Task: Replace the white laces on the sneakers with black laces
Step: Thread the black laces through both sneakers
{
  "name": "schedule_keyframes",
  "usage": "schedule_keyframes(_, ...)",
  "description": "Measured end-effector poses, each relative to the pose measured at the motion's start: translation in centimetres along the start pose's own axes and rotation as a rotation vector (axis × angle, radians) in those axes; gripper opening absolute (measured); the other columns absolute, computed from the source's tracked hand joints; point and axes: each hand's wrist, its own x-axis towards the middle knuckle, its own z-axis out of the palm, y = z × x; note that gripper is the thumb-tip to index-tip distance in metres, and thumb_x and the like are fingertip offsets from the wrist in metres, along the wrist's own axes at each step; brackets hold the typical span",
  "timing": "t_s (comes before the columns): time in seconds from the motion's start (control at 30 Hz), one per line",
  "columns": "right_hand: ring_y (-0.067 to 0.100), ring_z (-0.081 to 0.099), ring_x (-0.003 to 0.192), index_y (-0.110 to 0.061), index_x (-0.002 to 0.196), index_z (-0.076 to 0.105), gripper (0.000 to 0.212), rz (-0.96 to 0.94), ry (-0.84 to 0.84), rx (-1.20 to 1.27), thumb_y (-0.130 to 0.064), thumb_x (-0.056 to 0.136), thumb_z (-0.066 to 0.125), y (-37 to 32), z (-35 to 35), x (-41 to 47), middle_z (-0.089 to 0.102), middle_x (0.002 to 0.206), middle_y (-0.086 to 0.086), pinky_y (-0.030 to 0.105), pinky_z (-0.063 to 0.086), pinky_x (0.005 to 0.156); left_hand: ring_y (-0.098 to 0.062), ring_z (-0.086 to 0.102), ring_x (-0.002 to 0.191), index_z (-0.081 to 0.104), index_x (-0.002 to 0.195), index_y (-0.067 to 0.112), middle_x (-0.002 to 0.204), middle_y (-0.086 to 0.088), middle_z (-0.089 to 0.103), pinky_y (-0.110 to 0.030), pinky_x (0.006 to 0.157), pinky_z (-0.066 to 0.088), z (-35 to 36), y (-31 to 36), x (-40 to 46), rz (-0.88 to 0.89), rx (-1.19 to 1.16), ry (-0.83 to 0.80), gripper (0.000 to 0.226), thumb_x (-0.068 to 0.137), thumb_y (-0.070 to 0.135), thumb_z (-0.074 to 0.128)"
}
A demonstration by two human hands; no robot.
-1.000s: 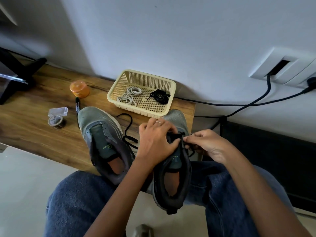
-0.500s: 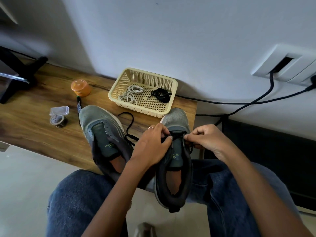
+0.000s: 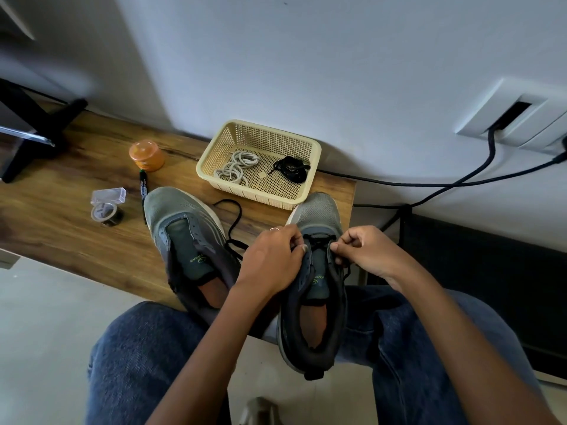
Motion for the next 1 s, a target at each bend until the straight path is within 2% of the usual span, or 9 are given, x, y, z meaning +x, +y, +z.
schedule_keyframes(0.07, 0.015, 0.059, 0.071, -0.011, 0.083, 0.064, 0.012, -0.003, -0.003, 0.002, -0.021, 0.091, 0.064, 0.0, 0.0, 0.0, 0.067, 0.07, 0.003, 0.029, 0.045, 0.072, -0.014, 0.051, 0.095, 0.052, 0.095, 0.027, 0.097, 0.007, 0.057, -0.031, 0.076, 0.041, 0.0, 0.2, -0.2, -0.026, -0.027, -0.012, 0.022, 0.09, 0.048, 0.056)
schedule_keyframes(0.13, 0.015, 0.059, 0.069, -0.013, 0.08, 0.063, 0.013, -0.016, 0.001, -0.012, -0.02, 0.091, 0.064, 0.0, 0.1, 0.1, 0.066, 0.067, 0.003, 0.028, 0.044, 0.07, -0.013, 0.048, 0.102, 0.05, 0.104, 0.026, 0.105, 0.007, 0.054, -0.033, 0.088, 0.043, 0.1, 0.2, -0.5, -0.025, -0.025, -0.063, 0.042, 0.082, 0.06, 0.061)
schedule_keyframes(0.23, 0.013, 0.057, 0.065, -0.014, 0.077, 0.061, 0.016, -0.025, 0.009, -0.054, -0.021, 0.09, 0.065, 0.2, 0.2, 0.3, 0.064, 0.065, 0.002, 0.026, 0.044, 0.066, -0.015, 0.047, 0.109, 0.049, 0.11, 0.024, 0.11, 0.005, 0.05, -0.034, 0.097, 0.041, -0.1, 0.2, -0.6, -0.016, -0.02, -0.097, 0.048, 0.078, 0.055, 0.066)
schedule_keyframes(0.37, 0.014, 0.056, 0.063, -0.013, 0.078, 0.062, 0.016, -0.04, 0.006, -0.074, -0.023, 0.089, 0.066, 0.4, 0.1, 0.5, 0.063, 0.067, 0.004, 0.03, 0.046, 0.067, -0.015, 0.046, 0.108, 0.048, 0.112, 0.024, 0.111, 0.004, 0.047, -0.03, 0.093, 0.04, -0.6, 0.1, -0.7, -0.02, -0.022, -0.166, 0.047, 0.076, 0.047, 0.068)
schedule_keyframes(0.57, 0.014, 0.046, 0.06, -0.007, 0.078, 0.066, 0.029, -0.088, 0.036, -0.15, -0.035, 0.086, 0.068, 0.2, -1.4, -0.6, 0.055, 0.066, 0.007, 0.028, 0.036, 0.061, -0.015, 0.053, 0.089, 0.049, 0.101, 0.023, 0.094, 0.004, 0.055, -0.026, 0.073, 0.038, -0.6, 0.5, -1.2, -0.062, -0.042, 0.007, 0.03, 0.078, 0.037, 0.063)
schedule_keyframes(0.7, 0.017, 0.059, 0.07, -0.018, 0.077, 0.071, 0.017, -0.149, 0.132, -0.206, -0.033, 0.085, 0.068, -0.6, -4.2, -3.5, 0.069, 0.076, 0.005, 0.033, 0.044, 0.071, -0.016, 0.055, 0.087, 0.046, 0.097, 0.026, 0.092, 0.007, 0.056, -0.028, 0.07, 0.039, -0.4, 0.7, -1.4, -0.035, 0.017, 0.065, 0.028, 0.079, 0.039, 0.063)
schedule_keyframes(0.87, 0.021, 0.064, 0.073, -0.022, 0.075, 0.071, 0.011, -0.219, 0.264, -0.255, -0.026, 0.085, 0.069, -3.0, -6.5, -6.8, 0.071, 0.074, 0.001, 0.041, 0.05, 0.078, -0.014, 0.057, 0.09, 0.063, 0.093, 0.023, 0.097, 0.006, 0.057, -0.03, 0.074, 0.047, -0.4, 0.9, -1.7, -0.102, 0.038, 0.146, 0.024, 0.079, 0.042, 0.066)
schedule_keyframes(0.93, 0.017, 0.063, 0.067, -0.023, 0.072, 0.07, 0.012, -0.248, 0.299, -0.235, -0.026, 0.084, 0.07, -3.9, -7.1, -7.9, 0.07, 0.07, -0.002, 0.038, 0.05, 0.075, -0.015, 0.059, 0.09, 0.067, 0.089, 0.021, 0.095, 0.006, 0.063, -0.031, 0.076, 0.051, -0.4, 1.1, -1.8, -0.123, 0.019, 0.155, 0.022, 0.079, 0.04, 0.066)
schedule_keyframes(1.0, 0.008, 0.06, 0.059, -0.022, 0.071, 0.071, 0.012, -0.287, 0.3, -0.169, -0.027, 0.082, 0.071, -5.2, -7.7, -9.3, 0.069, 0.068, -0.006, 0.026, 0.05, 0.068, -0.016, 0.062, 0.086, 0.069, 0.085, 0.02, 0.088, 0.005, 0.067, -0.031, 0.074, 0.053, -0.5, 1.2, -1.8, -0.15, -0.001, 0.142, 0.019, 0.079, 0.037, 0.066)
